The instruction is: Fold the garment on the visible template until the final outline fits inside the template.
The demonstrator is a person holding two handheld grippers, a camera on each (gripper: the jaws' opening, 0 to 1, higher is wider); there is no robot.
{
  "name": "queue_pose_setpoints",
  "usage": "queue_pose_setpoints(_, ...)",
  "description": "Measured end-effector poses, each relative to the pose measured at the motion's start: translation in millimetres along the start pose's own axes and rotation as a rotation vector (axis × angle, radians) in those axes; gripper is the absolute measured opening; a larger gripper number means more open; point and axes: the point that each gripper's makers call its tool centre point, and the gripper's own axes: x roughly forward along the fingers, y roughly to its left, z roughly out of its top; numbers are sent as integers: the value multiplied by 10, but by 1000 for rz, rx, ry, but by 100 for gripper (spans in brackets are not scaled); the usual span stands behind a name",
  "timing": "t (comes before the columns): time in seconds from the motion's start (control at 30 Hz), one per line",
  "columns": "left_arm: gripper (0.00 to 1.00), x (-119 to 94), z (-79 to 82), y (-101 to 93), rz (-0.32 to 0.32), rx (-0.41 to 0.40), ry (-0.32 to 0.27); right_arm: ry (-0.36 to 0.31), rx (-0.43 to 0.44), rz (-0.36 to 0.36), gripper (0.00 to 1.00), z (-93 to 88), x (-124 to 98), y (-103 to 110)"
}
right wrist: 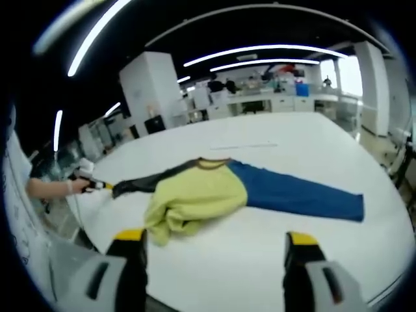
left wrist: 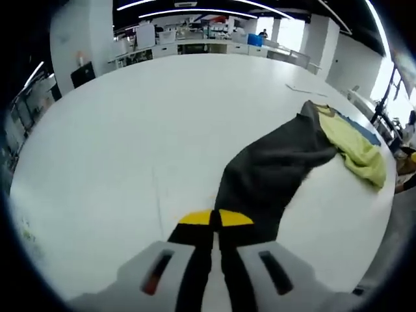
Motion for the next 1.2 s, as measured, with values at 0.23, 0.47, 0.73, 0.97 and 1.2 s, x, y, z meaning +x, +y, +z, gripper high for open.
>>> queue_pose_setpoints(0.23, 0, 75, 62, 220, 15, 18, 34, 10, -4, -5, 87, 2, 8, 5)
queue_pose_setpoints(0.47, 0, 161, 16, 256, 18, 41, 77, 18, -3, -14, 87, -19, -7, 12)
queue_pose_setpoints(0.73, 0, 195, -18, 324, 31, 11, 92, 29, 0, -24, 87, -65, -8, -8)
queue_pose_setpoints(0.97, 0, 218, 16, 439, 58, 11, 91, 34, 1, -31, 87, -69, -15, -15)
queue_pose_setpoints(1.2, 0, 249, 15, 466, 65, 7, 96, 32, 8, -35, 87, -80, -16, -30)
